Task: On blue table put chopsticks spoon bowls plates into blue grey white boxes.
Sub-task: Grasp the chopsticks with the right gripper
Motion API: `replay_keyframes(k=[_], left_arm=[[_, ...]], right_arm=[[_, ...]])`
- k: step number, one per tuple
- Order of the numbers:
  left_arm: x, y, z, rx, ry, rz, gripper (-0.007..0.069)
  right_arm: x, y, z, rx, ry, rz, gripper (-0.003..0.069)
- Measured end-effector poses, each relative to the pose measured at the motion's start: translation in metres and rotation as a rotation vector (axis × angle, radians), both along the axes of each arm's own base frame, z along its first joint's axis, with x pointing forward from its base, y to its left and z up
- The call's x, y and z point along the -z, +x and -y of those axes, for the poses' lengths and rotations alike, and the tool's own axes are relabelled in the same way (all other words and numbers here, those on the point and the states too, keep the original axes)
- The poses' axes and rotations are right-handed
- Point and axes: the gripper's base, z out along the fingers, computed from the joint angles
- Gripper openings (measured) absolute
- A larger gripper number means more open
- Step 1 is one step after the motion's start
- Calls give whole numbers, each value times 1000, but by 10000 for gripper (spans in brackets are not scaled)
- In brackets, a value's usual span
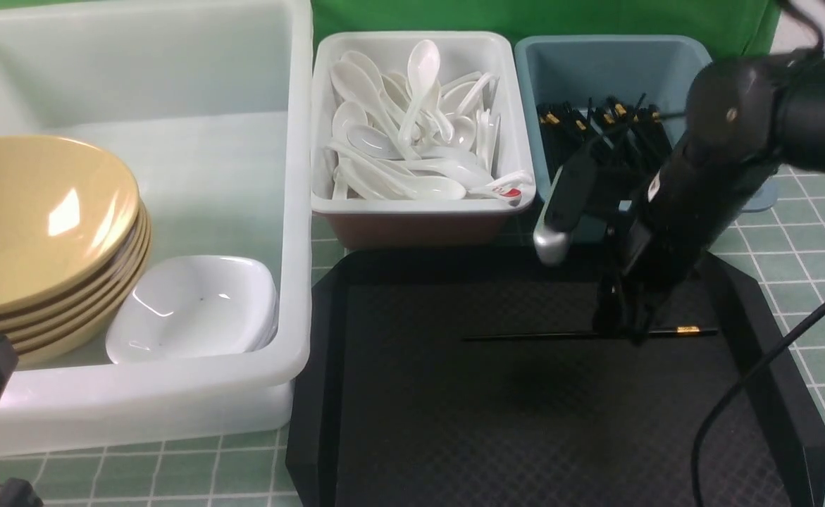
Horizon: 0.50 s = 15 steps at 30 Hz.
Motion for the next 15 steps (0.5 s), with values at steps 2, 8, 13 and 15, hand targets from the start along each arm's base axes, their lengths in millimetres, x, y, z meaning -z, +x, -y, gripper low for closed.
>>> replay_keyframes(k=[2, 8, 13, 15], left_arm=[[0, 0, 0, 0, 0, 0, 4], [0, 0, 0, 0, 0, -1, 4], [0, 0, 0, 0, -1, -1, 4], [0, 0, 0, 0, -1, -1, 4]], right_arm=[[18, 7, 0, -15, -17, 7, 298], [44, 17, -4, -32, -19, 22, 232], [43, 13, -8, -63, 30, -38, 78], [42, 10, -10, -63, 54, -69, 71]])
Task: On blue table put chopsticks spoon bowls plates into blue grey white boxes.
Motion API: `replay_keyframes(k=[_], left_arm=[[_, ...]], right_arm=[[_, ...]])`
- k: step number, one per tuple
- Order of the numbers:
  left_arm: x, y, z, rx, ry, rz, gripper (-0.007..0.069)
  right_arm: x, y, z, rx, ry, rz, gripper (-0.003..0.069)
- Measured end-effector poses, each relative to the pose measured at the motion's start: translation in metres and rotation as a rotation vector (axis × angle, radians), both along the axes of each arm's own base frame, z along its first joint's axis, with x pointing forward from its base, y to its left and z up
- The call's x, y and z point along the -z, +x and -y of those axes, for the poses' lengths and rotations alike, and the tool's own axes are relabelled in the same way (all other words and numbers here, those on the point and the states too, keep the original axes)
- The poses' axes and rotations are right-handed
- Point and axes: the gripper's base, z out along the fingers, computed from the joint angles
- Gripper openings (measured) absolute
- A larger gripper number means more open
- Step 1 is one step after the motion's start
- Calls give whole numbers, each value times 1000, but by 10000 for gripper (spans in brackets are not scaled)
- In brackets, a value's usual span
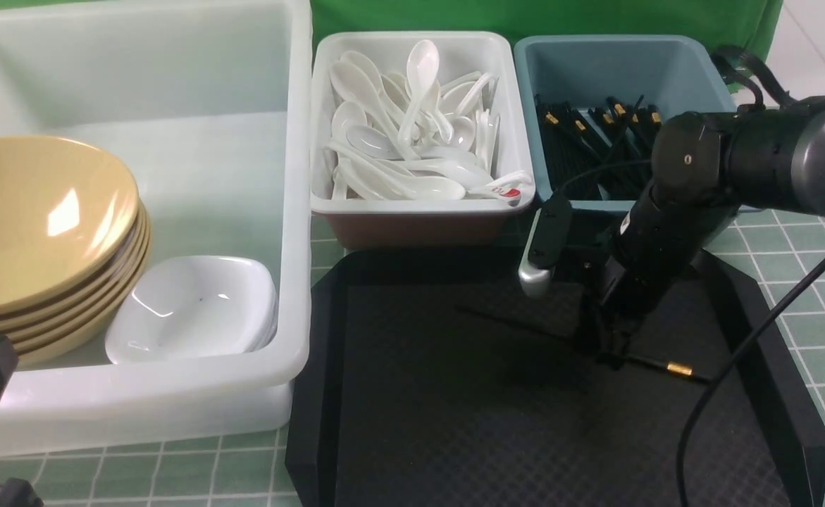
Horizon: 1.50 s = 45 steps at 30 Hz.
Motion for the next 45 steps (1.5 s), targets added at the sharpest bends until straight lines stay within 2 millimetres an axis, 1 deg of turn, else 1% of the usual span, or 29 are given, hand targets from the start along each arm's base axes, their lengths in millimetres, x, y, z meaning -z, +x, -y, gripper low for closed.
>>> replay_keyframes(k=[2, 5, 8, 9, 10, 11, 12, 14, 15, 16, 18, 21, 25, 26, 28, 29, 30, 31, 32, 33, 34, 35, 37, 40, 41, 42, 43, 44, 45], left_arm=[[0, 0, 0, 0, 0, 0, 4], [0, 0, 0, 0, 0, 1, 4], [0, 0, 0, 0, 0, 1, 4], [0, 0, 0, 0, 0, 1, 4], [0, 0, 0, 0, 0, 1, 4], [0, 0, 0, 0, 0, 1, 4], [0, 0, 0, -1, 6, 1, 4], [0, 0, -1, -4, 20, 2, 4], [0, 0, -1, -4, 21, 2, 4], [0, 0, -1, -5, 27, 3, 4], [0, 0, -1, -7, 35, 3, 4], [0, 0, -1, -7, 37, 3, 4], [0, 0, -1, -7, 37, 3, 4], [0, 0, -1, -7, 37, 3, 4], [0, 0, -1, -7, 37, 2, 4], [0, 0, -1, -6, 38, 1, 4], [0, 0, -1, -6, 38, 1, 4], [0, 0, -1, -6, 38, 1, 4], [0, 0, -1, -6, 38, 1, 4], [1, 0, -1, -6, 38, 0, 4], [1, 0, -1, -6, 38, 0, 4], [1, 0, -1, -6, 38, 0, 4], [1, 0, -1, -6, 38, 0, 4], [1, 0, -1, -6, 38, 0, 4], [1, 0, -1, -6, 38, 0, 4], [1, 0, -1, -6, 38, 0, 4], [1, 0, -1, -6, 38, 0, 4], [1, 0, -1, -6, 38, 0, 4], [1, 0, -1, -6, 38, 0, 4]], right_arm=[[-7, -7, -5, -2, 46, -67, 71], [-57, -11, -12, -16, 132, -10, 71], [-107, -5, -11, -22, 205, 210, 71], [-113, -3, -11, -13, 217, 249, 71], [-133, 7, -6, 43, 267, 411, 71], [-138, 11, -4, 71, 283, 455, 71], [-149, 26, 5, 208, 343, 591, 71], [-150, 55, 25, 453, 434, 718, 85], [-149, 57, 27, 469, 440, 723, 87], [-144, 65, 33, 521, 449, 728, 102], [-123, 83, 47, 623, 450, 665, 184], [-108, 84, 53, 670, 427, 492, 329], [-129, 72, 60, 749, 462, 393, 369], [-149, 62, 66, 774, 489, 407, 340], [-172, 49, 71, 781, 515, 449, 280], [-203, 23, 78, 764, 545, 542, 174], [-218, 6, 81, 747, 560, 599, 115], [-229, -12, 82, 725, 575, 658, 75], [-227, -16, 82, 722, 571, 659, 69], [-240, -51, 85, 668, 580, 764, 39], [-240, -67, 85, 634, 573, 803, 37], [-239, -70, 85, 628, 570, 812, 36], [-224, -114, 87, 522, 525, 910, 36], [-189, -158, 93, 411, 444, 1006, 36], [-182, -161, 94, 406, 431, 998, 36], [-164, -177, 99, 368, 389, 1035, 36], [-159, -181, 100, 363, 381, 1047, 36], [-137, -198, 105, 353, 354, 1069, 36], [-131, -203, 107, 355, 349, 1077, 36]])
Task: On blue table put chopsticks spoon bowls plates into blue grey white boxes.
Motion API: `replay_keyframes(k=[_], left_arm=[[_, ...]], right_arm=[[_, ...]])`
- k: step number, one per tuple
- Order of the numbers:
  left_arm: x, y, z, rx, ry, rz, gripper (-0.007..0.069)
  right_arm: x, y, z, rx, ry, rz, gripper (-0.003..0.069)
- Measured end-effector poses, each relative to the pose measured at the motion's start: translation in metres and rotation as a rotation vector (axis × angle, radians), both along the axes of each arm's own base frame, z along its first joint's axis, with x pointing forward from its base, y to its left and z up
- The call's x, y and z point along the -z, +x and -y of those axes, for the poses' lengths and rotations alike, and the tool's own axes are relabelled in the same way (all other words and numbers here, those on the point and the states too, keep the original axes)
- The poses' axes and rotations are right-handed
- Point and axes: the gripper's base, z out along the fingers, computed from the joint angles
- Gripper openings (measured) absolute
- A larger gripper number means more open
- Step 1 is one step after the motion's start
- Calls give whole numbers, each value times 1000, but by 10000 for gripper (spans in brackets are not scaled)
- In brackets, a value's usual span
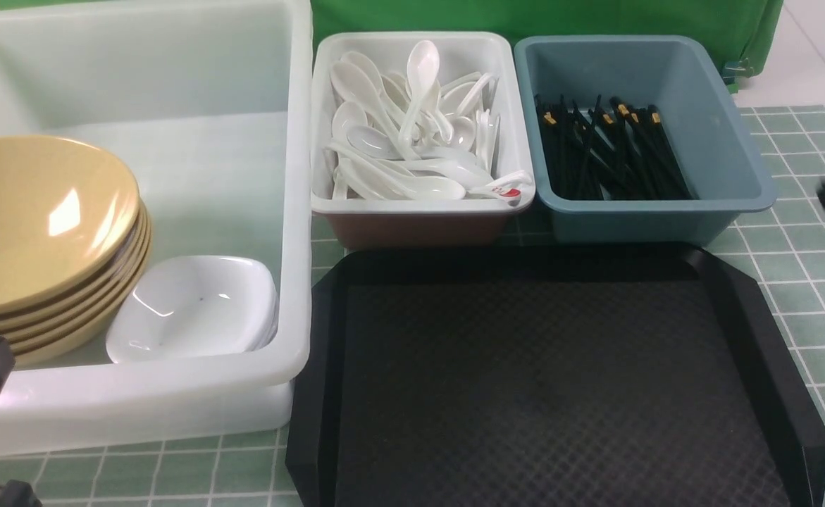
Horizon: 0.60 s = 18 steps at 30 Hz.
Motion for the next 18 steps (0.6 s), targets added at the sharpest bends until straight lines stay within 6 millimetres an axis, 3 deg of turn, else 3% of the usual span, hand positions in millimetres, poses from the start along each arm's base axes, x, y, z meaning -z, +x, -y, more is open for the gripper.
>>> replay_keyframes(k=[2, 4, 5, 7, 10, 13, 18], left_arm=[[0, 0, 0, 0, 0, 0, 4], [0, 0, 0, 0, 0, 0, 4], [0, 0, 0, 0, 0, 0, 4], [0, 0, 0, 0, 1, 0, 4], [0, 0, 0, 0, 1, 0, 4], [0, 0, 0, 0, 1, 0, 4], [0, 0, 0, 0, 1, -1, 4]], right_arm=[[24, -19, 5, 22, 46, -14, 37], [44, -36, 9, 63, 207, -70, 37], [45, -39, 9, 66, 230, -69, 37], [72, -57, 12, 114, 414, -142, 37], [102, -70, 16, 142, 479, -174, 37], [118, -77, 18, 148, 499, -173, 37], [114, -83, 21, 149, 498, -63, 37]])
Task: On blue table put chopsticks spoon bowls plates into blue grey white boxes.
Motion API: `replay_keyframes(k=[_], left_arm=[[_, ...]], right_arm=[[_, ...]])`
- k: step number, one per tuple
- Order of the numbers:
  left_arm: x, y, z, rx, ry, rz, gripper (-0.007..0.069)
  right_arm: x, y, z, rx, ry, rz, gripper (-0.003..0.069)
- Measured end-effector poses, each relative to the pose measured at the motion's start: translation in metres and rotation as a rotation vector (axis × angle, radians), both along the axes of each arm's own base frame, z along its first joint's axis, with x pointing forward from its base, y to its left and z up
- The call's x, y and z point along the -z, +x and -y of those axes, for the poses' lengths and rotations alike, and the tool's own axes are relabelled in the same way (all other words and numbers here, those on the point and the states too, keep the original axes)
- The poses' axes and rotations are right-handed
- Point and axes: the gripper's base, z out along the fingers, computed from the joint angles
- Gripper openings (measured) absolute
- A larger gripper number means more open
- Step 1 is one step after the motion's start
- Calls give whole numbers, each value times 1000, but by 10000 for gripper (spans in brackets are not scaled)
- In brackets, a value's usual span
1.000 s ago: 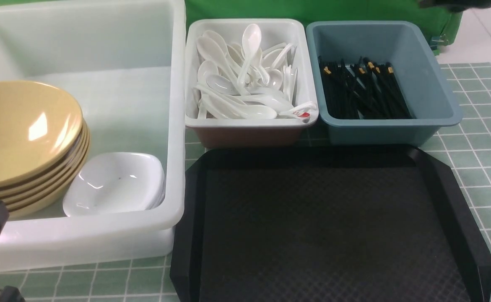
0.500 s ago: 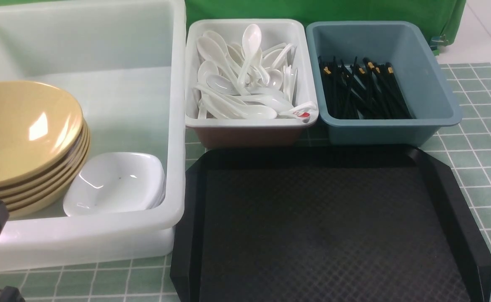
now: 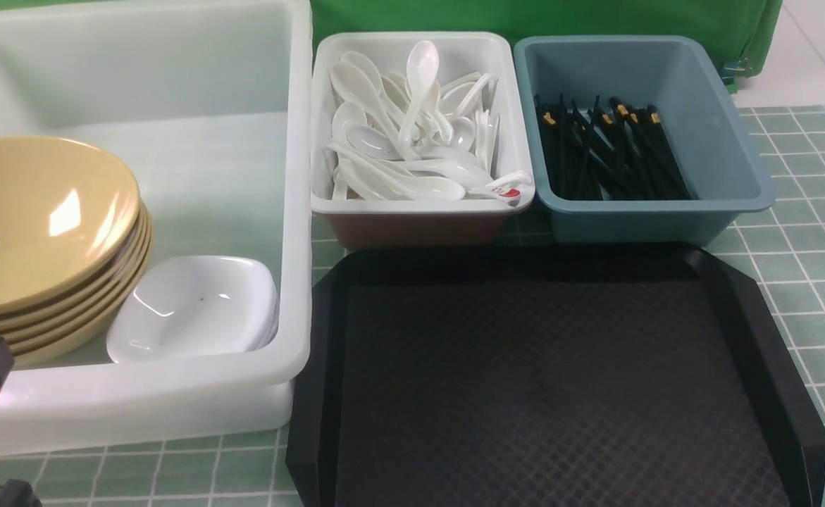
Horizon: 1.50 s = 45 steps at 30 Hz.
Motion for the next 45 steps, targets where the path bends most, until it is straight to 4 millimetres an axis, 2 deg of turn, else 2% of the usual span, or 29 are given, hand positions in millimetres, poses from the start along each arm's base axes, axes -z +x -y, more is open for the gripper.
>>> replay_keyframes(k=[6, 11, 16, 35, 39, 42, 45], left_arm=[[0, 0, 0, 1, 0, -3, 4], [0, 0, 0, 2, 1, -5, 4], [0, 0, 0, 2, 1, -5, 4], [1, 0, 0, 1, 1, -6, 4], [12, -5, -1, -9, -4, 35, 4], [38, -12, -4, -46, 17, 61, 4], [50, -11, -6, -71, 14, 35, 4]], right_arm=[[-7, -8, 12, 160, 32, 117, 37], [-2, -9, 16, 227, 107, 53, 37], [8, -11, 17, 243, 108, -63, 37], [9, -11, 17, 244, 104, -76, 37], [9, -11, 17, 244, 104, -76, 37], [9, -11, 17, 244, 106, -76, 37], [9, -11, 17, 244, 106, -76, 37]])
